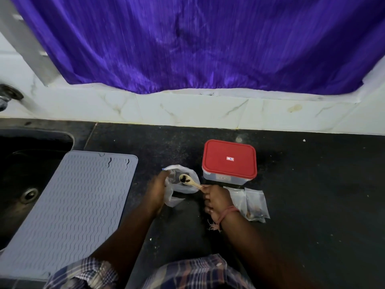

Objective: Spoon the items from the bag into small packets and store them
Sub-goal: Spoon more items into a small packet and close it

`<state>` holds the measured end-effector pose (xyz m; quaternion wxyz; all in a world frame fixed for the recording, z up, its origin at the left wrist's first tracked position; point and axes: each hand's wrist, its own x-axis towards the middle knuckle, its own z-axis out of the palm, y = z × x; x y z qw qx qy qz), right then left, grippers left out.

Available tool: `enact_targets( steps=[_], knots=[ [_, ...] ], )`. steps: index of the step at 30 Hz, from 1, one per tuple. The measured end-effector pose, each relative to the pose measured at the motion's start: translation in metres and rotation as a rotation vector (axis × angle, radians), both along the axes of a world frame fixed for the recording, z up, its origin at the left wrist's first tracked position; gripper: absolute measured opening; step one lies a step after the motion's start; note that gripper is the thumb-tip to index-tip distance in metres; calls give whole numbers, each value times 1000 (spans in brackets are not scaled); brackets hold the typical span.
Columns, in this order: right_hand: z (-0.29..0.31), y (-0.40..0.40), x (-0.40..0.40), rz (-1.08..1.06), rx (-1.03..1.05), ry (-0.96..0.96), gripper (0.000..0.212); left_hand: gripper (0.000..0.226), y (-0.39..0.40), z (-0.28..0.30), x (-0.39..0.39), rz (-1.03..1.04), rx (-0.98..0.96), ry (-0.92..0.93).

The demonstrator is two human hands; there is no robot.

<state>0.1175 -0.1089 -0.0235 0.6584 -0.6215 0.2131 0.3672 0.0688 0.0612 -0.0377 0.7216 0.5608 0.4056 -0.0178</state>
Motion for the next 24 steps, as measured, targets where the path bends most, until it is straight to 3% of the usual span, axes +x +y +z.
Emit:
enact_targets(
  steps=[3, 6, 8, 11, 16, 24],
  knots=[
    [5, 1, -1, 18, -7, -32, 25, 27, 8, -2, -8, 38, -58, -42],
    [9, -2, -1, 58, 1, -58, 23, 41, 21, -12, -12, -33, -36, -47],
    [10, -3, 0, 89, -1, -74, 24, 36, 22, -6, -15, -71, 9, -47],
    [11, -1, 2, 123, -14, -76, 23, 29, 22, 0, -19, -25, 9, -78],
    [11, -4, -1, 153, -31, -74, 20, 43, 23, -6, -27, 43, 65, -61],
    [16, 1, -2, 172, -67, -90, 21, 23, 21, -12, -42, -30, 223, 47]
  ],
)
